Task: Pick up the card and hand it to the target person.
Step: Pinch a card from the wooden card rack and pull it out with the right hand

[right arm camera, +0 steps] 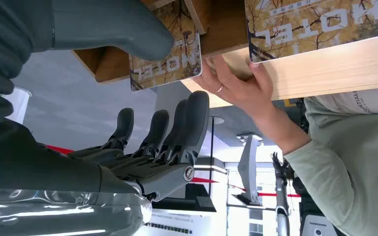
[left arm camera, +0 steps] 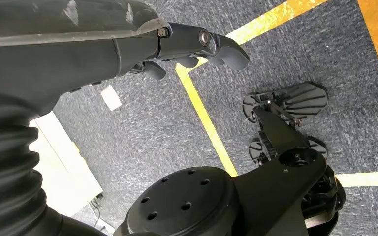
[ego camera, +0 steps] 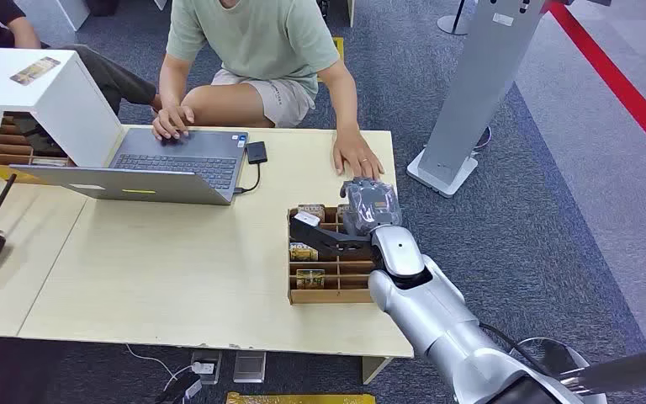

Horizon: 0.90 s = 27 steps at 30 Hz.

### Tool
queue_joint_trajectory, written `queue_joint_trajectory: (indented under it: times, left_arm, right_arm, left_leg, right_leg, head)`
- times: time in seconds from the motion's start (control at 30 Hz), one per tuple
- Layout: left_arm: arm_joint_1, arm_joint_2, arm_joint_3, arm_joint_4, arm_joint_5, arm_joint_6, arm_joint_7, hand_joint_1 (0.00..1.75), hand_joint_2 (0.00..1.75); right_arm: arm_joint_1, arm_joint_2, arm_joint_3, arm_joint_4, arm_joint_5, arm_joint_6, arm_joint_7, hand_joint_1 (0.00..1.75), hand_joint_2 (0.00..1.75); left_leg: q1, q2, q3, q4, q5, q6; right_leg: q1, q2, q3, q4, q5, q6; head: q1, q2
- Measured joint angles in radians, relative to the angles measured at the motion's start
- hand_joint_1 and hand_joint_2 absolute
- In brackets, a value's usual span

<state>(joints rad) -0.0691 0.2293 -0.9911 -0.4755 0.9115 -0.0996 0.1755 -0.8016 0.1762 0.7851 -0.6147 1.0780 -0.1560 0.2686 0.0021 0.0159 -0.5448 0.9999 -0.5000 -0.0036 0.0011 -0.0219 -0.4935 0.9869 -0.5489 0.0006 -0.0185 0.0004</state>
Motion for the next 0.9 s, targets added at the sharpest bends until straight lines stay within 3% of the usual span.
queue_joint_trajectory:
  times: [0.17, 0.6, 0.9]
  left_arm:
    - [0.0, 0.0, 0.0, 0.004, -0.003, -0.003, -0.001, 0.0, 1.75]
    - [-0.001, 0.0, 0.0, 0.017, -0.016, -0.005, -0.005, 0.0, 1.75]
    - [-0.001, 0.0, 0.0, 0.02, -0.019, -0.007, -0.005, 0.0, 1.75]
  right_arm:
    - [0.0, -0.003, -0.002, 0.011, 0.0, -0.001, 0.002, 0.82, 1.75]
    - [-0.002, -0.005, -0.01, 0.03, 0.001, -0.023, -0.004, 1.03, 1.75]
    - [-0.002, -0.005, -0.013, 0.032, 0.007, -0.052, -0.017, 1.05, 1.75]
  left_leg:
    - [0.0, 0.0, 0.0, 0.0, 0.0, 0.0]
    - [0.0, 0.0, 0.0, 0.0, 0.0, 0.0]
    - [0.0, 0.0, 0.0, 0.0, 0.0, 0.0]
  right_leg:
    - [0.0, 0.0, 0.0, 0.0, 0.0, 0.0]
    - [0.0, 0.0, 0.0, 0.0, 0.0, 0.0]
    - [0.0, 0.0, 0.0, 0.0, 0.0, 0.0]
  head:
    - [0.0, 0.0]
    - [0.0, 0.0]
    - [0.0, 0.0]
